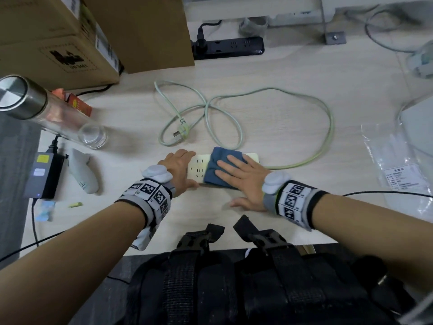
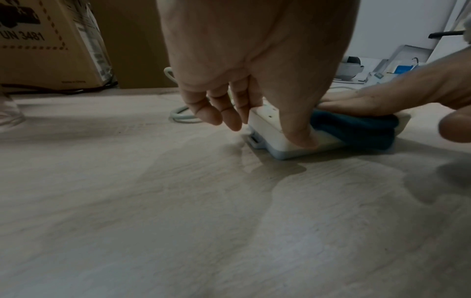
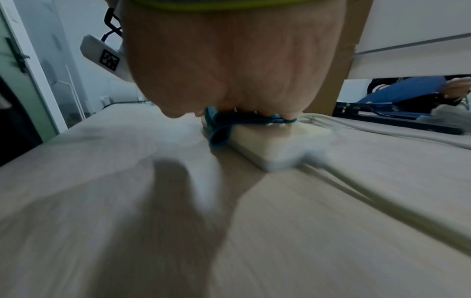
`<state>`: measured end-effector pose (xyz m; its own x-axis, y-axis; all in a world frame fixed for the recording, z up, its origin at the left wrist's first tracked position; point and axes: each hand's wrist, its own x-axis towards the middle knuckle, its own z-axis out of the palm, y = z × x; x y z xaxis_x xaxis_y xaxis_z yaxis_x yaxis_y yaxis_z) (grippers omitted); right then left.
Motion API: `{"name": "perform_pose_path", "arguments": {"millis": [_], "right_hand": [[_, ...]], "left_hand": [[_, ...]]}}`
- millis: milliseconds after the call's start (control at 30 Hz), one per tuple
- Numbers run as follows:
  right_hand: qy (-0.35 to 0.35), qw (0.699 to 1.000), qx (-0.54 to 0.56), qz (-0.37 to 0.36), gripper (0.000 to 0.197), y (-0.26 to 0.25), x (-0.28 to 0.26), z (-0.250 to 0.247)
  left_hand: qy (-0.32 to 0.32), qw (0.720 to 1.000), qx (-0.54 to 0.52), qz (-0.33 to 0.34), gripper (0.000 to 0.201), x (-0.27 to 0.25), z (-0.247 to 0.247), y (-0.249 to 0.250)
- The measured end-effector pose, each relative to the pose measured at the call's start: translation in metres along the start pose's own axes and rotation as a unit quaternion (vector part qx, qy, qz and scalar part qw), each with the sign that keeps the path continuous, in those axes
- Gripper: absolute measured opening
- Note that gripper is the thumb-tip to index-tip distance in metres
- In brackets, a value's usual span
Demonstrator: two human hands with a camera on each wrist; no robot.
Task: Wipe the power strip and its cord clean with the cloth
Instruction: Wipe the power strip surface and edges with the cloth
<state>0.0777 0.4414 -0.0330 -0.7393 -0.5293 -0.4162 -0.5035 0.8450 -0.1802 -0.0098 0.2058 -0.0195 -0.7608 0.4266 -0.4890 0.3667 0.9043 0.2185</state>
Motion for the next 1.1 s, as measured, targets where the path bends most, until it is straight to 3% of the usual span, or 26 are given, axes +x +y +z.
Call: {"name": "perform_pose_path", "arguments": {"millis": [200, 400, 533, 867, 1100], "right_hand": [[-0.013, 1.0, -0.015, -0.007, 0.086, 0.039, -0.048, 0.014], [0.012, 1.0, 0.01, -0.007, 0.095, -0.016, 0.011, 0.005], [0.022, 1.0, 0.004, 0.012, 0.09, -0.04, 0.041, -0.003], [-0.037, 0.999, -0.011, 0.021, 0.082, 0.041, -0.058, 0.009], [-0.004, 1.0, 0.007, 0.013, 0.092, -0.013, 0.005, 0.0]], "left_hand": [[-0.005, 1.0, -0.011, 0.006, 0.085, 0.0, 0.001, -0.002], [0.005, 1.0, -0.028, 0.001, 0.085, 0.002, 0.006, -0.004], [0.001, 0.999, -0.046, 0.008, 0.08, 0.002, 0.007, -0.004], [-0.006, 1.0, -0.024, 0.003, 0.087, -0.002, 0.003, -0.002], [-0.005, 0.999, -0.035, -0.001, 0.087, 0.001, 0.005, -0.002]]}}
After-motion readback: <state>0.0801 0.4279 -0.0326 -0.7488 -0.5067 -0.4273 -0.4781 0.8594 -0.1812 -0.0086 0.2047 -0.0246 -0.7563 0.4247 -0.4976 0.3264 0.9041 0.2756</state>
